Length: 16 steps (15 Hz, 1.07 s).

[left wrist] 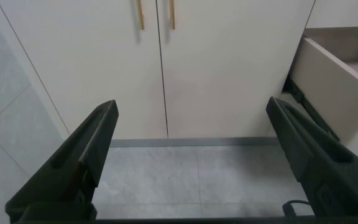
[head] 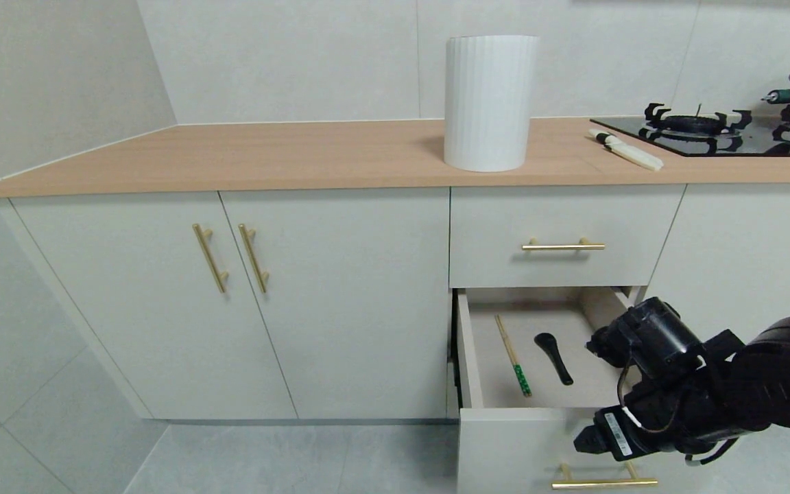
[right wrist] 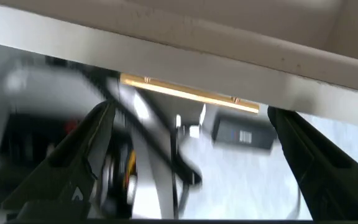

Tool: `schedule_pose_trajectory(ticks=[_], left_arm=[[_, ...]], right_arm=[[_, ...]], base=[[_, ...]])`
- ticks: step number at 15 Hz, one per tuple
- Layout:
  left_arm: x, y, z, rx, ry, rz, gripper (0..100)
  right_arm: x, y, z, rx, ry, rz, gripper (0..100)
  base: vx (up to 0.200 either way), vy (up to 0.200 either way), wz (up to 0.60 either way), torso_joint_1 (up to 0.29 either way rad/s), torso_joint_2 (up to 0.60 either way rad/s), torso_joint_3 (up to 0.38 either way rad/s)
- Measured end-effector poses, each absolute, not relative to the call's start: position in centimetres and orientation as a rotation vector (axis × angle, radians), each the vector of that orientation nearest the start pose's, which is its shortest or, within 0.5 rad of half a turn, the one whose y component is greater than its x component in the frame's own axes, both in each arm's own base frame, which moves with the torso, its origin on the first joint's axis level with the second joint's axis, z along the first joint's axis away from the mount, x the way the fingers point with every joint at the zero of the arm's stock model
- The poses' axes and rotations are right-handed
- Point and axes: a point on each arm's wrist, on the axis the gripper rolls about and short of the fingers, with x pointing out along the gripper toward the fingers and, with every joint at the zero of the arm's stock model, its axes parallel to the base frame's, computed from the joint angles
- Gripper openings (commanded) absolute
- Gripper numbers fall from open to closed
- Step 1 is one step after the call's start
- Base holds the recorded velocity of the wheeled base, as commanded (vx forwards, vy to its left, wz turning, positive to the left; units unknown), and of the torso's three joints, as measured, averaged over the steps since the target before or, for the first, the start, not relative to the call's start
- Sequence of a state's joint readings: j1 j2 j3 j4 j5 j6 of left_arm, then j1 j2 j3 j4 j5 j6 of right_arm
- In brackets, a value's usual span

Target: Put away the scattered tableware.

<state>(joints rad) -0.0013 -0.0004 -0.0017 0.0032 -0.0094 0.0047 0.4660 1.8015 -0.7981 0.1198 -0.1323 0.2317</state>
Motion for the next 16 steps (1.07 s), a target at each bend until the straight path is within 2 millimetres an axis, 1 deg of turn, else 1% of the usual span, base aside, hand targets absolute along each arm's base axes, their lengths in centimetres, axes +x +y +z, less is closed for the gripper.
schedule_pose_trajectory(ticks=[6, 8, 10, 11, 13, 16], left_arm=[[-2.3, 0.0, 7.6, 0.005, 0.001, -0.011, 100], [-2.3, 0.0, 7.6, 0.004, 0.001, -0.011, 100], [-2.3, 0.0, 7.6, 0.004, 0.001, -0.011, 100], [-2.3, 0.0, 7.6, 0.005, 0.001, -0.011, 100], [-2.3, 0.0, 7.6, 0.005, 0.001, -0.011, 100], [-2.3, 0.0, 7.6, 0.005, 0.001, -0.011, 100]], right_arm=[[28.3, 11.9, 8.8, -0.088, 1.021, 0.112, 100], [30.8, 12.1, 8.5, -0.076, 0.994, 0.063, 100], [33.3, 12.1, 8.3, -0.044, 0.901, 0.033, 100], [34.1, 11.9, 7.9, -0.031, 0.873, 0.023, 100], [35.3, 11.5, 7.5, -0.001, 0.812, 0.011, 100], [36.7, 11.3, 6.6, 0.057, 0.738, -0.011, 100]], base=[[0.000, 0.000, 0.00, 0.000, 0.00, 0.000], [0.000, 0.000, 0.00, 0.000, 0.00, 0.000], [0.000, 0.000, 0.00, 0.000, 0.00, 0.000], [0.000, 0.000, 0.00, 0.000, 0.00, 0.000], [0.000, 0.000, 0.00, 0.000, 0.00, 0.000], [0.000, 0.000, 0.00, 0.000, 0.00, 0.000]])
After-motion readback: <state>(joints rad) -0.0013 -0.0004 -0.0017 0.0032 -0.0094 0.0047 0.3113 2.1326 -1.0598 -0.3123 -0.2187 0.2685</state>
